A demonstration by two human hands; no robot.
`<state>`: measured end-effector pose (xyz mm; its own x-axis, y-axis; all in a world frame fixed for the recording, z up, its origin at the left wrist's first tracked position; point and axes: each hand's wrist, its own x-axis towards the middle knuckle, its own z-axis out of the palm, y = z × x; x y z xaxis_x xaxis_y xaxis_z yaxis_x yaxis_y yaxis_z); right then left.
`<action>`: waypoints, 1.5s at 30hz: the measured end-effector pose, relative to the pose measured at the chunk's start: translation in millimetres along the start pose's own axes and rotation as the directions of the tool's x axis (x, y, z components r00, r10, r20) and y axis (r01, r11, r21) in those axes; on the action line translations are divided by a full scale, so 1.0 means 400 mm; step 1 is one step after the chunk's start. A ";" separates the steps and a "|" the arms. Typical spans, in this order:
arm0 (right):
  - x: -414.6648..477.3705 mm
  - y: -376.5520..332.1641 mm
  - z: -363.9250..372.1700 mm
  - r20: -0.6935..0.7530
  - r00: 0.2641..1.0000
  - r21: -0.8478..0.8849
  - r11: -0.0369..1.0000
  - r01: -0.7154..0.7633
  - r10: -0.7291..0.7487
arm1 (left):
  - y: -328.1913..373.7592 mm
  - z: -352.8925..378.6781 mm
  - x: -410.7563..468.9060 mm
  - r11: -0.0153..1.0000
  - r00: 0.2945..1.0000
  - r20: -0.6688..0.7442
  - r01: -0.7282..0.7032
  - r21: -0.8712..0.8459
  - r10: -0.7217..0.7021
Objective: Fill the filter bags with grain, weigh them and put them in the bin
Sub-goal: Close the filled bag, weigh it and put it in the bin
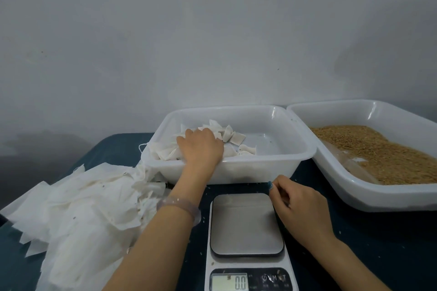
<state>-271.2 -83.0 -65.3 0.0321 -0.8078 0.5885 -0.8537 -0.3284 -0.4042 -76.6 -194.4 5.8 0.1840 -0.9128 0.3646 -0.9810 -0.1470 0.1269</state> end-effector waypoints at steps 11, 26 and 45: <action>0.001 0.004 0.001 0.011 1.000 -0.024 1.000 -0.012 0.013 | -0.142 -0.060 -0.190 0.916 0.853 -0.502 -0.077 -0.394 -0.144; 0.003 0.002 -0.001 -0.002 0.999 -0.020 0.999 -0.032 0.032 | -0.329 -0.071 -0.188 0.937 0.938 -0.044 0.340 -0.084 -0.344; 0.004 -0.004 -0.007 0.010 1.000 0.007 1.000 -0.029 0.029 | -0.287 -0.109 -0.191 0.634 0.864 -0.315 0.007 -0.773 -0.393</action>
<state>-271.4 -82.4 -61.6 0.0129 -0.8220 0.5693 -0.8508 -0.3082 -0.4257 24.6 -91.3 3.6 0.5644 -0.6106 0.5556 -0.5727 0.1951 0.7962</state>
